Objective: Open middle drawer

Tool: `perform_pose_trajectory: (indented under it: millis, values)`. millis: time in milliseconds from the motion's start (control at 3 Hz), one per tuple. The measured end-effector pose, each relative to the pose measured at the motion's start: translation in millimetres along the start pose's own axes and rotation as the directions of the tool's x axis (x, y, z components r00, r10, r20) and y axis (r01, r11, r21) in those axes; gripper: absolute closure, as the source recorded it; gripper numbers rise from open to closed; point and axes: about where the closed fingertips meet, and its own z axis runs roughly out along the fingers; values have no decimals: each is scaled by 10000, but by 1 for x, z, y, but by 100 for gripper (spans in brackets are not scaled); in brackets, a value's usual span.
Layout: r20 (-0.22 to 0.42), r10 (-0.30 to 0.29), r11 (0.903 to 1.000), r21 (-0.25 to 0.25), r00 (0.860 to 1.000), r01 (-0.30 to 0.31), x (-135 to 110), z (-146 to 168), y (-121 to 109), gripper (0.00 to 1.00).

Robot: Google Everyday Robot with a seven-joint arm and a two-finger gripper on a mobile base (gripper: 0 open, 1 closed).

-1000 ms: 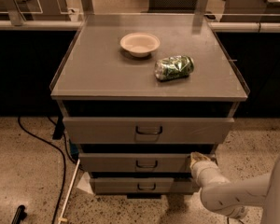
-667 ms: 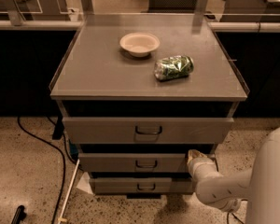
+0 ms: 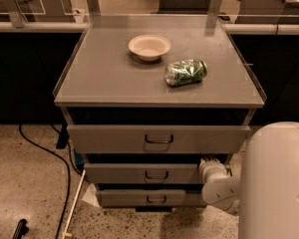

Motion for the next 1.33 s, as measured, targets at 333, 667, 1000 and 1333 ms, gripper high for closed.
perform_pose_trajectory:
  millis: [333,667,1000,1333]
  values:
    - [-1,5,10000,5,10000,-5,0,0,0,100]
    - [-361,-154,9999,56,9992,156,2,1,1,100]
    - [-1225,-472,9986,163,9913,496,7,7,-3,100]
    - [-1563,-508,9985,132,9864,535,11,7,-4,100]
